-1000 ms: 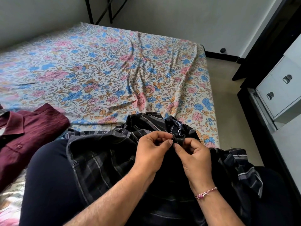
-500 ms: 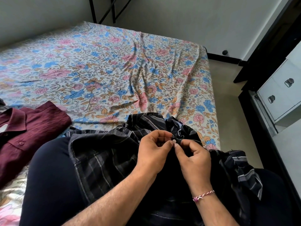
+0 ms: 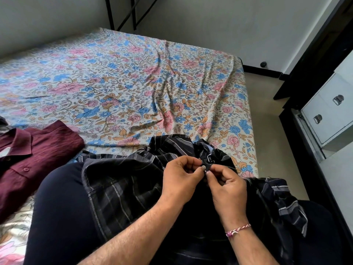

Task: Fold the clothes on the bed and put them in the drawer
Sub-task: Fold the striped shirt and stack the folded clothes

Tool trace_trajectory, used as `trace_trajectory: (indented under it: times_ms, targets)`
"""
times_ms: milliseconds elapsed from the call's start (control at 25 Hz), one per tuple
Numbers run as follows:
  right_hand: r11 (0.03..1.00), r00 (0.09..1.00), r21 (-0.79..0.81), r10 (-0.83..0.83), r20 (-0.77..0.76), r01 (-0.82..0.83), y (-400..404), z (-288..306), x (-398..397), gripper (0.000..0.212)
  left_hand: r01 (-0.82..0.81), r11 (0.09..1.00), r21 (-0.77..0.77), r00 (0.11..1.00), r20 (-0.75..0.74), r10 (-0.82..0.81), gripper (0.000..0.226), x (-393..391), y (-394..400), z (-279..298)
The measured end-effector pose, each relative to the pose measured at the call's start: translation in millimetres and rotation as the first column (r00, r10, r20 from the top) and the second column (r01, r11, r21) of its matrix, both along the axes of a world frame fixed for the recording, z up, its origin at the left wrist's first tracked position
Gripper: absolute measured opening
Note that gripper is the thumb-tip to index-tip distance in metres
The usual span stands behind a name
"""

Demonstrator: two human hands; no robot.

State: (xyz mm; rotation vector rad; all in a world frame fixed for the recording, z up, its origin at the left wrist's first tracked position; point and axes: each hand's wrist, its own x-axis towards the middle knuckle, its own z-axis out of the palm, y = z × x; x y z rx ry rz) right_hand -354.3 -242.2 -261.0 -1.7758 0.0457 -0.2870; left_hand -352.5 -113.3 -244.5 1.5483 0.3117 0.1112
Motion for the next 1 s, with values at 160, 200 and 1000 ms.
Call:
trace_trajectory:
  times_ms: [160, 200, 1000]
  targets:
    - [0.998, 1.000, 0.057, 0.011, 0.009, -0.012, -1.4, -6.8, 4.3, 0.029, 0.009, 1.000, -0.025, 0.999, -0.037, -0.009, 0.010, 1.5, 0.4, -2.4]
    - [0.998, 1.000, 0.062, 0.017, 0.010, -0.018, -1.4, -7.5, 4.9, 0.028, 0.000, 0.999, -0.043, 0.999, -0.044, -0.002, 0.010, 1.6, 0.5, -3.1]
    - [0.939, 0.977, -0.345, 0.062, 0.206, 0.013, 4.1, -13.8, 9.4, 0.028, 0.026, 0.962, 0.273, 0.996, -0.085, -0.003, 0.015, 7.2, 2.6, -7.3]
